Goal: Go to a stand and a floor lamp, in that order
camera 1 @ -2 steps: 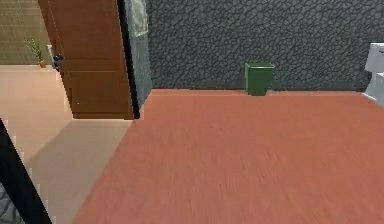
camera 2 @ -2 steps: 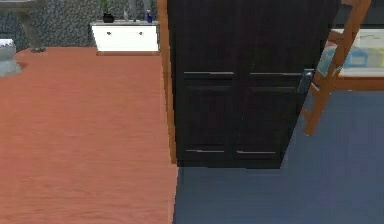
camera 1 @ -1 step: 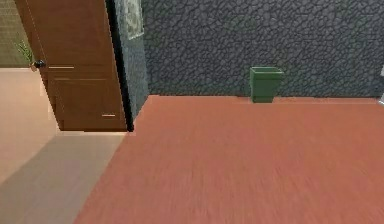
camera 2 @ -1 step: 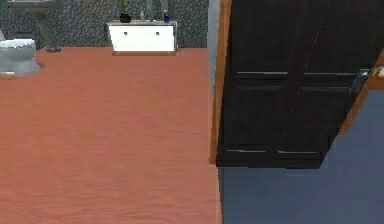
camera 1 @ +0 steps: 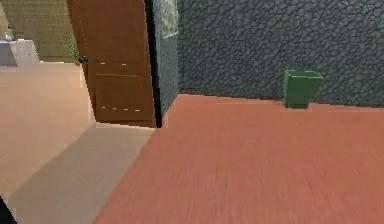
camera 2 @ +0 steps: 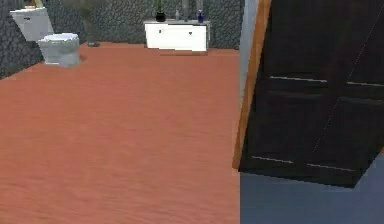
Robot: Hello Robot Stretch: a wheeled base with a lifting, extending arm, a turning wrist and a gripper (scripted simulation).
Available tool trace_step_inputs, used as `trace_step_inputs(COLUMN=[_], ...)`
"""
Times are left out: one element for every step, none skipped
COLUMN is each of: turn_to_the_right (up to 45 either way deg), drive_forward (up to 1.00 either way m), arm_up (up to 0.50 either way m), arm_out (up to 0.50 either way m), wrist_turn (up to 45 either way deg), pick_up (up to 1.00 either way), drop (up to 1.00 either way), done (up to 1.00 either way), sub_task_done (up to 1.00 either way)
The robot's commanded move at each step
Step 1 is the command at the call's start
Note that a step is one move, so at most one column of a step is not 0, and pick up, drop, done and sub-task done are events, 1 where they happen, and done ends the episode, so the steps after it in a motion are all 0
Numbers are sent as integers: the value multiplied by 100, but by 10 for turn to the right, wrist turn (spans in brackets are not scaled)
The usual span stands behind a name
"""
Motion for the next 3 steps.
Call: trace_step_inputs(turn_to_the_right=[0,-450,-60], drive_forward=[70,0,0], arm_up=[0,0,0], arm_out=[0,0,0], wrist_turn=[0,0,0], pick_up=[0,0,0], drop=[0,0,0], done=[0,0,0], sub_task_done=[0,0,0])
